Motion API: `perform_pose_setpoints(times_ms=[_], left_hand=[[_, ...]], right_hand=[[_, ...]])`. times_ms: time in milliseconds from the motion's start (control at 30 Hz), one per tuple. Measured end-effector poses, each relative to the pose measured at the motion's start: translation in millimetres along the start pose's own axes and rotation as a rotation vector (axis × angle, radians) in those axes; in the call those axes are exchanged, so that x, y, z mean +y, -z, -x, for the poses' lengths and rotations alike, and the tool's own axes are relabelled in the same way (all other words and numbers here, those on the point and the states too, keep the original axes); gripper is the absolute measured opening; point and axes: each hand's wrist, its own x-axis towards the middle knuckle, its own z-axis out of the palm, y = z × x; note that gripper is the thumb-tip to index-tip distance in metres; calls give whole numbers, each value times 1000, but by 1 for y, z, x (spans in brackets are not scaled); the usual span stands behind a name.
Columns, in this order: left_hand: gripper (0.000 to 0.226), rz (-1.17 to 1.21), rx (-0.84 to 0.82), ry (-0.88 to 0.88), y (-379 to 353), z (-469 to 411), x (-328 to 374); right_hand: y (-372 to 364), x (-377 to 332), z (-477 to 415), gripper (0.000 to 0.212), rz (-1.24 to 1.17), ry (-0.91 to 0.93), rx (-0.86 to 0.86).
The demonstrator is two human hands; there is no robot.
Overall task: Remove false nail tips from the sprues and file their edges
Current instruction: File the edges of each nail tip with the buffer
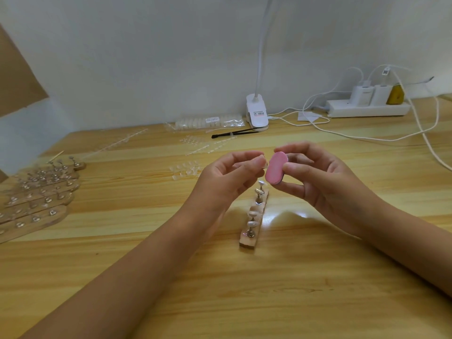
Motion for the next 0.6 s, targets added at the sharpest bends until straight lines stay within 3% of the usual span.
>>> perform_pose_setpoints(times_ms=[167,300,467,600], left_hand=[[19,-36,10,-23,-1,1,0],[34,-76,-2,-49,-3,3,-2],[33,-157,36,-58,-4,3,-3],[20,-142,34,-51,-3,1,-4]], right_hand=[[-3,1,2,23,99,-29,-39],[-5,5,3,24,160,-30,-42],[-2,-4,2,24,37,101,132],[-8,-4,7,28,160,14,29]])
